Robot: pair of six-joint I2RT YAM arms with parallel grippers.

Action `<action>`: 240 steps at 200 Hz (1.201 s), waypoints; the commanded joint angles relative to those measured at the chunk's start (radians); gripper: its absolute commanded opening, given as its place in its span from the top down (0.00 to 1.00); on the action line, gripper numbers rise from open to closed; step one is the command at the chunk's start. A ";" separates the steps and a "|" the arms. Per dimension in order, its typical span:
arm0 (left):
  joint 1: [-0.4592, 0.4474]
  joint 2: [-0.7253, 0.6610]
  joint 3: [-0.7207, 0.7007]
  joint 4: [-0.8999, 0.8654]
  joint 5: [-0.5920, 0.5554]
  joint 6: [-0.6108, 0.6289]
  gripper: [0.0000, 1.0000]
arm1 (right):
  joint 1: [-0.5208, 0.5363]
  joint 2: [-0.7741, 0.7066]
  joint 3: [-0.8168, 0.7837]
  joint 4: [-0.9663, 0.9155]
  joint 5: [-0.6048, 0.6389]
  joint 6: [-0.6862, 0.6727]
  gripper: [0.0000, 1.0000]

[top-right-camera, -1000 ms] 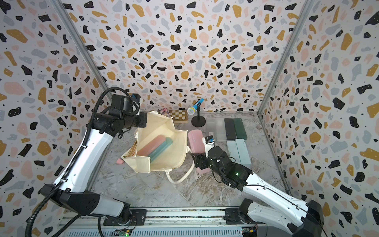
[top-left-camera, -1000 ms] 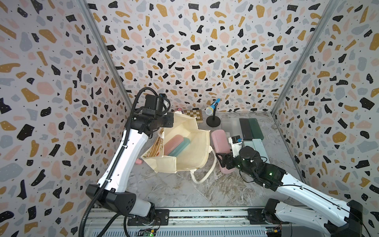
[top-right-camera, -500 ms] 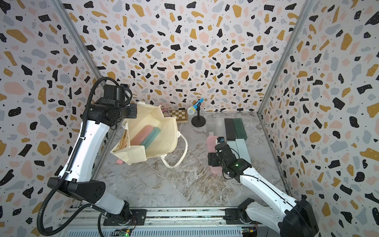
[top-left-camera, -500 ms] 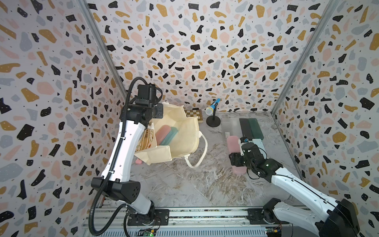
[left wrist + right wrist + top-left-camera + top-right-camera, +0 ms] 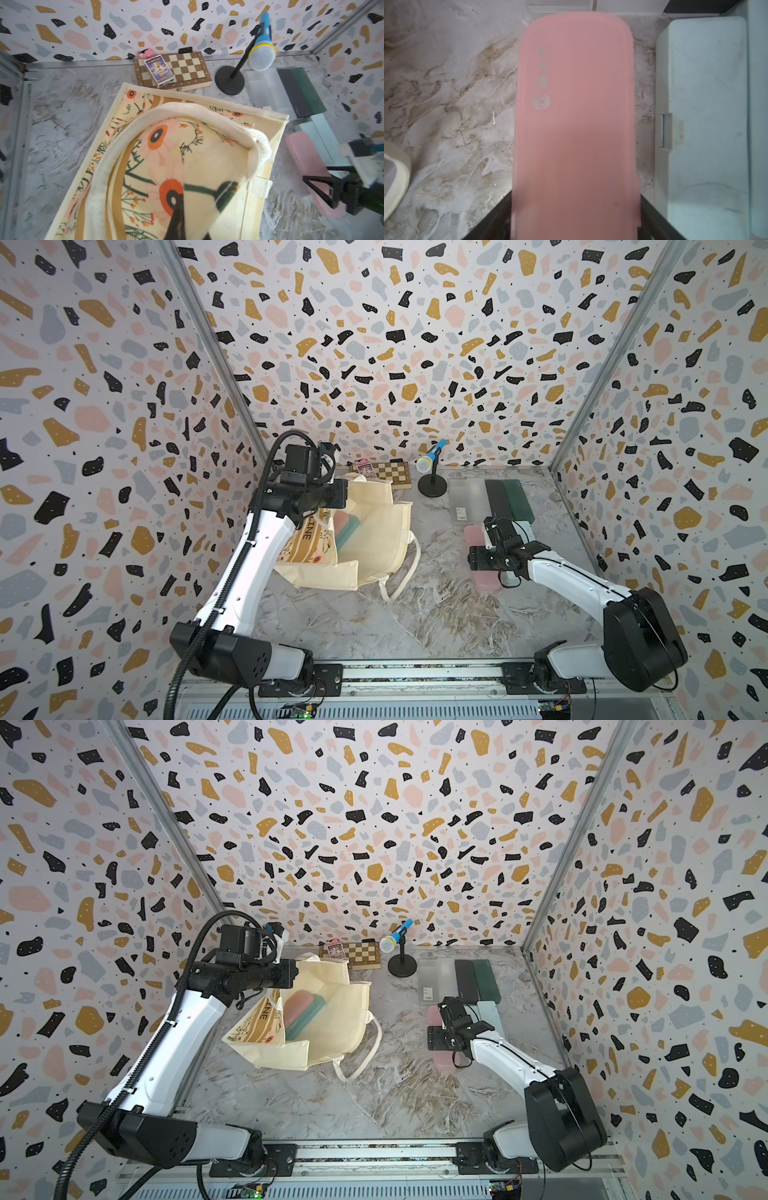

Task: Take out the pencil case from the canvas bag
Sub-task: Place the pencil case at the center of the board.

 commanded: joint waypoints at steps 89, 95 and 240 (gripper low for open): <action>0.000 -0.071 -0.075 0.127 0.124 -0.037 1.00 | -0.099 0.190 0.101 0.028 -0.024 -0.065 0.32; 0.000 -0.070 -0.075 0.127 0.127 -0.037 1.00 | -0.102 0.199 0.105 0.031 -0.026 -0.066 0.32; 0.001 -0.058 -0.074 0.121 0.127 -0.031 1.00 | -0.057 0.258 0.184 -0.007 0.122 -0.070 0.05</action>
